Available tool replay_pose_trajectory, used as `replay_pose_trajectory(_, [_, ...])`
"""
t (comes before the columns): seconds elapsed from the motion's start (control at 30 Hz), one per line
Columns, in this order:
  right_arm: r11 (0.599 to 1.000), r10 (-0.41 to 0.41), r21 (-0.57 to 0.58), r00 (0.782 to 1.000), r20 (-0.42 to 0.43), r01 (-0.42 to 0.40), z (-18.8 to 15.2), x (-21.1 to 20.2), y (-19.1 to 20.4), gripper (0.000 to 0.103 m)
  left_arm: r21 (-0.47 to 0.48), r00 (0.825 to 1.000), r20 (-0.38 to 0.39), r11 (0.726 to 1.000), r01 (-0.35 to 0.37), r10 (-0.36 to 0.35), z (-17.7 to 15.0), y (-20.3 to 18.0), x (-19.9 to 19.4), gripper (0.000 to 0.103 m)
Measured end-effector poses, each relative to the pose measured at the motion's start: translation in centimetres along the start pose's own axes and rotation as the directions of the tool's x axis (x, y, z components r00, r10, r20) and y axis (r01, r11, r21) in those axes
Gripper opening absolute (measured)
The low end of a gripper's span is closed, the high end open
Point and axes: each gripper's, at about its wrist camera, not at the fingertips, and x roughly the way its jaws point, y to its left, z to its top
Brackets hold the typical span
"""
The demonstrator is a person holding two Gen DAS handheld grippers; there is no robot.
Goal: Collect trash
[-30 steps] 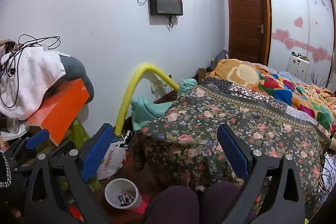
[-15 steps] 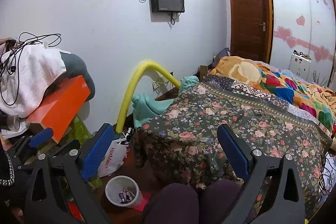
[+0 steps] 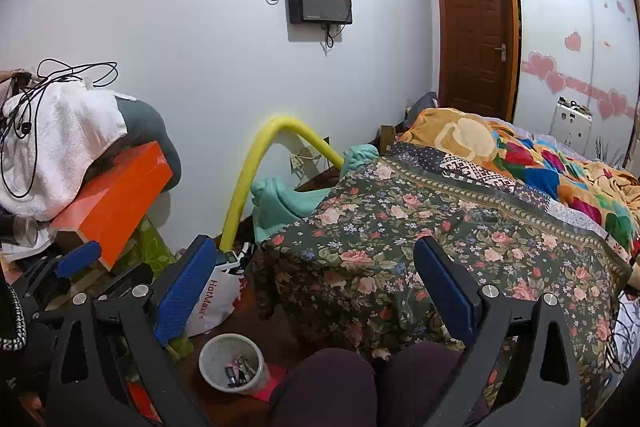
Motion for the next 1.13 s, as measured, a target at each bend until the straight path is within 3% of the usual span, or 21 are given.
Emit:
replay_pose_trajectory(0.17, [1.000,0.003,-0.002,1.000,-0.003,-0.003,-0.06,-0.08,-0.03,0.098,-0.002,1.000,0.004,1.000,-0.011,0.011,-0.08,0.13,-0.13,0.092])
replay_pose_trajectory(1.13, [1.000,0.005,0.012,1.000,-0.010,-0.005,0.00,-0.05,-0.51,0.098,0.006,1.000,-0.008,1.000,-0.001,0.001,-0.10,0.21,0.08,0.092])
